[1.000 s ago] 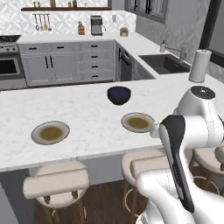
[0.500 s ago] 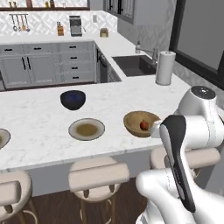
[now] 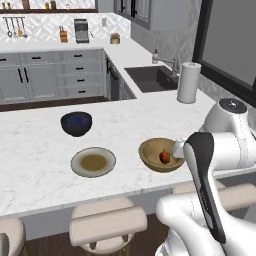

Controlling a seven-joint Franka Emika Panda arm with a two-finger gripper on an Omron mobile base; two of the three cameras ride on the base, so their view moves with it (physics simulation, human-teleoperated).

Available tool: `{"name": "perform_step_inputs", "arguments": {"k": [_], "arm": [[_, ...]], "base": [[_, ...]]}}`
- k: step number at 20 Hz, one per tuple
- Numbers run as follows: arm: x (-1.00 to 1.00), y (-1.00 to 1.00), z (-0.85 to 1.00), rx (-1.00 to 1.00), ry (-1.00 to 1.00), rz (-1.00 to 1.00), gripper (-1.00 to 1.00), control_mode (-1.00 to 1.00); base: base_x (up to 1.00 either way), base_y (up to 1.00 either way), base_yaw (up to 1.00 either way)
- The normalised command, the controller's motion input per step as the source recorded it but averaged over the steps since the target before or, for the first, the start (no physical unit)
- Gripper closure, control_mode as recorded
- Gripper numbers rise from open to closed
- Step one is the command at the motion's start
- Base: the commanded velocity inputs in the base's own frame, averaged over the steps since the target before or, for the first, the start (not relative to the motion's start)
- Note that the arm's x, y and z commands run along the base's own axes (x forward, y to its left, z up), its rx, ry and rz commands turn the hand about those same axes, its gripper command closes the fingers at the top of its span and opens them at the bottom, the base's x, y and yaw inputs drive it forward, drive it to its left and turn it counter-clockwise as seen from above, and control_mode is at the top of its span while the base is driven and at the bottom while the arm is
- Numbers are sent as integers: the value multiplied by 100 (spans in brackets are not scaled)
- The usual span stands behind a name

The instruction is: Pick the chicken drumstick and bell pepper from their plates and place them in the bowl. Then put the bowl in the fridge.

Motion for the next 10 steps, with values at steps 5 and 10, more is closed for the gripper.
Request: {"name": "perform_step_inputs", "arguments": {"k": [5, 10], "arm": [[0, 0, 0, 0, 0, 0, 100, 100], [0, 0, 0, 0, 0, 0, 100, 100]], "base": [[46, 9, 0], [27, 0, 0]]}}
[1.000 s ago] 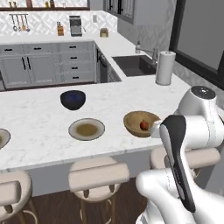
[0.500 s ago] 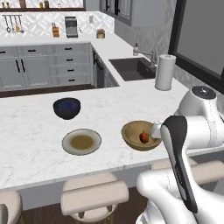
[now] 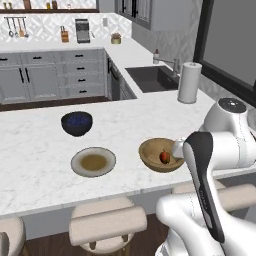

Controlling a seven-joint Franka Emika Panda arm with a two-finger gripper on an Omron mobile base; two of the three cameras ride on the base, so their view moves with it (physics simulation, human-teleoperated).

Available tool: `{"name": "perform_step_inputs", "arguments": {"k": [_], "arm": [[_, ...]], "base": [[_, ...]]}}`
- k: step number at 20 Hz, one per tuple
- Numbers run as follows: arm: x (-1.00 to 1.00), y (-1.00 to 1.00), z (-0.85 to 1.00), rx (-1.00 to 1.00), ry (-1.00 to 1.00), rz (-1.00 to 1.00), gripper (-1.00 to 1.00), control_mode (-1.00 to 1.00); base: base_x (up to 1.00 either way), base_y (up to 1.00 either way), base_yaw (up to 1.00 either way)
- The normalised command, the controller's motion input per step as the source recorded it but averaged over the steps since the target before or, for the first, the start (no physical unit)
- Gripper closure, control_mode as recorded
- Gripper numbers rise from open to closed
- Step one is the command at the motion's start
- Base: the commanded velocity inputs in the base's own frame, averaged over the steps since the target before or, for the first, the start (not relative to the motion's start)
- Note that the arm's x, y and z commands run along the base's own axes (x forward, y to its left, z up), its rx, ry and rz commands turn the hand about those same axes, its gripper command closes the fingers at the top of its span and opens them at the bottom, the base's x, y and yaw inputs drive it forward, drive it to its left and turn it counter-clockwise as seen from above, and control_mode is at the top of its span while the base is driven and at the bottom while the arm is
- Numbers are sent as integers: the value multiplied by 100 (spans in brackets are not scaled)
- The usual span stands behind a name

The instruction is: Pick the chicken drumstick and bell pepper from their plates and place them in the bowl. Then put the bowl in the fridge.

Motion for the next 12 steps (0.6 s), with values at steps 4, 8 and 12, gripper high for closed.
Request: {"name": "perform_step_inputs", "arguments": {"k": [4, 8, 12], "arm": [[0, 0, 0, 0, 0, 0, 100, 100], [12, 0, 0, 0, 0, 2, 100, -100], [81, 0, 0, 0, 0, 15, 100, -100]], "base": [[25, 0, 0], [28, 0, 1], [0, 0, 0]]}}
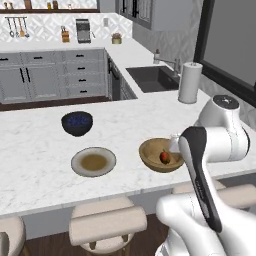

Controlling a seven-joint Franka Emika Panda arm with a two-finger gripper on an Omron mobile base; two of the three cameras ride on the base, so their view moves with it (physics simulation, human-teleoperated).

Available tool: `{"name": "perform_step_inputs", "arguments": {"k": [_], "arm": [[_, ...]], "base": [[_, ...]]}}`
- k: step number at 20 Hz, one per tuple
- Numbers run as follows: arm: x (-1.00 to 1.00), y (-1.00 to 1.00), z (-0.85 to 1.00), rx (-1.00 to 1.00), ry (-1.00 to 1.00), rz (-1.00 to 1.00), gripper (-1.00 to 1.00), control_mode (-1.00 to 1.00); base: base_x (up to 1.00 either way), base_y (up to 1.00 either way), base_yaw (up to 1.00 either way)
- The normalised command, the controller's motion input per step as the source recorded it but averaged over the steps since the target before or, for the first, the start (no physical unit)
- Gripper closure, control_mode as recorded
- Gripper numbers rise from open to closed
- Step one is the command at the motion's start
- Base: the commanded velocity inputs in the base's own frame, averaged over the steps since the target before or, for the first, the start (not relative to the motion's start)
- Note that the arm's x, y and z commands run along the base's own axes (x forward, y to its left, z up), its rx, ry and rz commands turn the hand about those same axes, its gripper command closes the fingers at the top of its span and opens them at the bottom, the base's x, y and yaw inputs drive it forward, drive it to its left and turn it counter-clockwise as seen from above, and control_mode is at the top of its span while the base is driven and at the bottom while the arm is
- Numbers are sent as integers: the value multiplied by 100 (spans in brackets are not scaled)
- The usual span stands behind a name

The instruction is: Pick the chicken drumstick and bell pepper from their plates and place them in the bowl. Then put the bowl in the fridge.

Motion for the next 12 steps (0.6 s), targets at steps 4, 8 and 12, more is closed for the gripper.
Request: {"name": "perform_step_inputs", "arguments": {"k": [4, 8, 12], "arm": [[100, 0, -1, 0, 0, 13, 100, -100], [100, 0, -35, -1, 0, 12, 100, -100], [100, -5, -51, -2, 13, 6, 100, -100]], "base": [[0, 0, 0], [0, 0, 0], [0, 0, 0]]}}
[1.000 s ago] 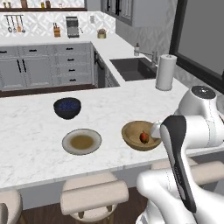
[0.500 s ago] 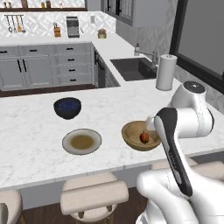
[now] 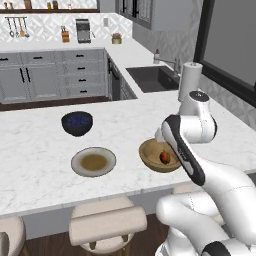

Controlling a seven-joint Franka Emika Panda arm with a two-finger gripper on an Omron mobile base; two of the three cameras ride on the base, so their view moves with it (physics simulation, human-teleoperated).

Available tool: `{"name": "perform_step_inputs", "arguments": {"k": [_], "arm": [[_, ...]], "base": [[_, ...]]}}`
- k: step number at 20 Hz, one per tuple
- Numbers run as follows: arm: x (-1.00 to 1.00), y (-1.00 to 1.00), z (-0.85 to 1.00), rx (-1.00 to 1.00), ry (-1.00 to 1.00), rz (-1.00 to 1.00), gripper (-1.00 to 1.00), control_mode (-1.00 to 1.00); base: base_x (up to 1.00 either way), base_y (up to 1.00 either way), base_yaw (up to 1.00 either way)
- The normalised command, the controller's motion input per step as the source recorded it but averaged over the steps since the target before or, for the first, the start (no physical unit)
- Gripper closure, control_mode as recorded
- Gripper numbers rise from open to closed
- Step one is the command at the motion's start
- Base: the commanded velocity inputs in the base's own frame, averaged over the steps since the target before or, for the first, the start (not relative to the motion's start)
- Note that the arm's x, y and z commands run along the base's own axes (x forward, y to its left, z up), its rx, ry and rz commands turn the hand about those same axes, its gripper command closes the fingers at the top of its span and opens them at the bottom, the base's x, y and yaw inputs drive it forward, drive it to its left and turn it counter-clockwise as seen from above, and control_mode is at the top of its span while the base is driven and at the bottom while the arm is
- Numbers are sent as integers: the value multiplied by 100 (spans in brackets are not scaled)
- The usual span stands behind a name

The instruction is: Pick the chicken drumstick and bell pepper from their plates and place them in the bowl. Then put the bowl in the fridge.

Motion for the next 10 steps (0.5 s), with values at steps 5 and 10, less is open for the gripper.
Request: {"name": "perform_step_inputs", "arguments": {"k": [5, 10], "arm": [[68, 0, -89, -11, 17, 0, 100, -100], [11, -1, -64, -7, 5, 0, 100, -100]], "base": [[0, 0, 0], [0, 0, 0]]}}
